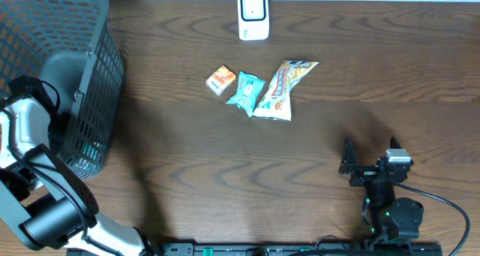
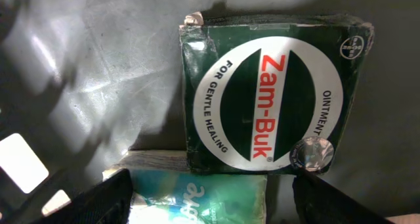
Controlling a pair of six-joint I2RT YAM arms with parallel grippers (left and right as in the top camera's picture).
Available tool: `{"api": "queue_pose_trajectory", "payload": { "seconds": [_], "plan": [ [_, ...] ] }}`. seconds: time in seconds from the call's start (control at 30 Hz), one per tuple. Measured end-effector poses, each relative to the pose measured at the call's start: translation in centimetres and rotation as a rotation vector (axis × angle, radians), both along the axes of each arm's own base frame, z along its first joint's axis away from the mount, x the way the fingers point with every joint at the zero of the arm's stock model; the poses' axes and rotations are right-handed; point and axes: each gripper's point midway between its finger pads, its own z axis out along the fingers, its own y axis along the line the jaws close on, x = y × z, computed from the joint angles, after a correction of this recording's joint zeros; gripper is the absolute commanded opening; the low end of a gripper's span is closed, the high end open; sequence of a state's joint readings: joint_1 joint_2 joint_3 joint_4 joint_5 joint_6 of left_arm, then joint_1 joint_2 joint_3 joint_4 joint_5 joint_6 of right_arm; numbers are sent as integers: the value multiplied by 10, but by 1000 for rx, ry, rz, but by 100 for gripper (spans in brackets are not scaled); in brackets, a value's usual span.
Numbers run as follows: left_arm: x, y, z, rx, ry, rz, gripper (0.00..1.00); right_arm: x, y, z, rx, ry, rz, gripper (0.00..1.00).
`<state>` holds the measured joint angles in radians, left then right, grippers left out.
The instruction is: Scan the item barcode
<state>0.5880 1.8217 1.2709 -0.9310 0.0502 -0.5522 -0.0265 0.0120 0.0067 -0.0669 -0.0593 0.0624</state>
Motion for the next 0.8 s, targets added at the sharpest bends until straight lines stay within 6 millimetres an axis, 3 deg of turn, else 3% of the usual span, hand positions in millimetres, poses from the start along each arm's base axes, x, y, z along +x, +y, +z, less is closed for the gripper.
{"api": "queue_pose_trajectory", "payload": {
  "seconds": [0.1, 0.2, 0.37, 0.63, 0.8],
  "plan": [
    [3, -1, -3, -11, -5, -4, 59, 0, 0, 0, 0, 0, 0, 99],
    [6, -1, -4, -21, -7, -10, 49, 0, 0, 0, 0, 0, 0, 99],
    [6, -2, -5, -26, 0, -48, 7, 0, 0, 0, 0, 0, 0, 99],
    [5, 4, -3, -15, 9, -64, 7, 0, 0, 0, 0, 0, 0, 99],
    [15, 21, 16, 27, -35, -54, 7, 0, 0, 0, 0, 0, 0, 99]
  ]
}}
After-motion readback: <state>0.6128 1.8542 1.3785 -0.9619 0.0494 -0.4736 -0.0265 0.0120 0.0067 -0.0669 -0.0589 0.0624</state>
